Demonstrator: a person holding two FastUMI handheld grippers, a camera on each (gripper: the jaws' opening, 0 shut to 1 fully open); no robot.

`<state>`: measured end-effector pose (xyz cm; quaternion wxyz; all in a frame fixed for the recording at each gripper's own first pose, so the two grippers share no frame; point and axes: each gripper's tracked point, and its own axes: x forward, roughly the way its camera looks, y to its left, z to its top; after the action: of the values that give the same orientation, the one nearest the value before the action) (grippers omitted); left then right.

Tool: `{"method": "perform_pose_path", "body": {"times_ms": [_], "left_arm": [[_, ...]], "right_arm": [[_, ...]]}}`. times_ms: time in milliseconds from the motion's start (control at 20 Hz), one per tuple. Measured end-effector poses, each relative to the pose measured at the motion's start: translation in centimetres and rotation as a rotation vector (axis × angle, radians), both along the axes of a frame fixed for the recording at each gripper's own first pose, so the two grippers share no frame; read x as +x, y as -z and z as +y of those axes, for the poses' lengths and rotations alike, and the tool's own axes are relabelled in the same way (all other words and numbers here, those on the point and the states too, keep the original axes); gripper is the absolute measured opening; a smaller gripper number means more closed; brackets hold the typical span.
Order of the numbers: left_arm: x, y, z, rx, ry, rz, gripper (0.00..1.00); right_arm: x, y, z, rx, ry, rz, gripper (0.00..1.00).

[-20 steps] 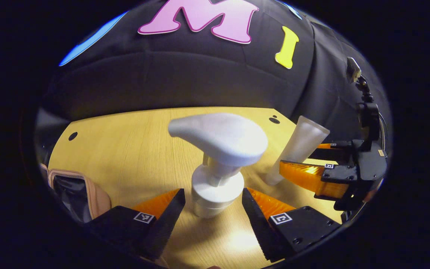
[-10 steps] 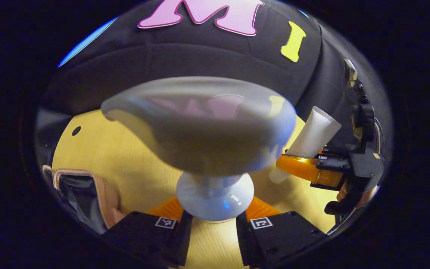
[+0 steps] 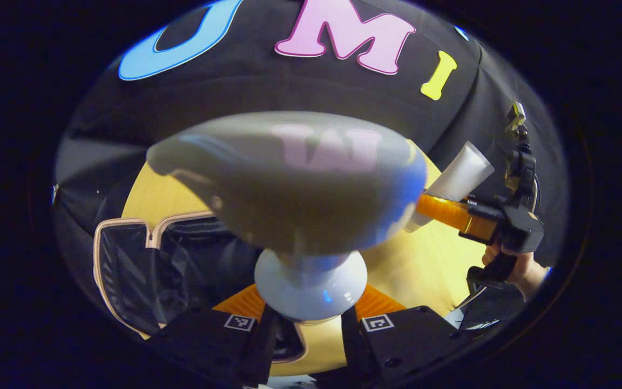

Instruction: First open the suitcase, pack the skin care products into it, and then close the suitcase.

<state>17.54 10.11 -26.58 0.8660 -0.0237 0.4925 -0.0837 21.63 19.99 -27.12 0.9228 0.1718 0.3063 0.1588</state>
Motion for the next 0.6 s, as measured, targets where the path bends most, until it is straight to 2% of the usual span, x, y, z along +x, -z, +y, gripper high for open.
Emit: {"method": "perform_pose_path", "body": {"times_ms": [150, 250, 450, 600], "left_arm": [[-2.6, 2.5, 5.6, 0.071, -0.04, 0.14, 0.57], [-2.5, 5.2, 6.5, 0.082, -0.047, 0.239, 0.57], [-4.3, 9.6, 9.1, 0.101, -0.085, 0.422, 0.57], [-4.8, 12.0, 10.4, 0.085, -0.139, 0.493, 0.58]], "right_arm": [[-1.3, -1.6, 4.3, 0.008, -0.058, -0.02, 0.4], [-2.6, -2.1, 7.6, 0.017, -0.113, -0.02, 0.4], [-5.6, -1.7, 13.3, 0.078, -0.203, 0.052, 0.4], [-6.6, -0.9, 15.9, 0.077, -0.244, 0.092, 0.4]]}}
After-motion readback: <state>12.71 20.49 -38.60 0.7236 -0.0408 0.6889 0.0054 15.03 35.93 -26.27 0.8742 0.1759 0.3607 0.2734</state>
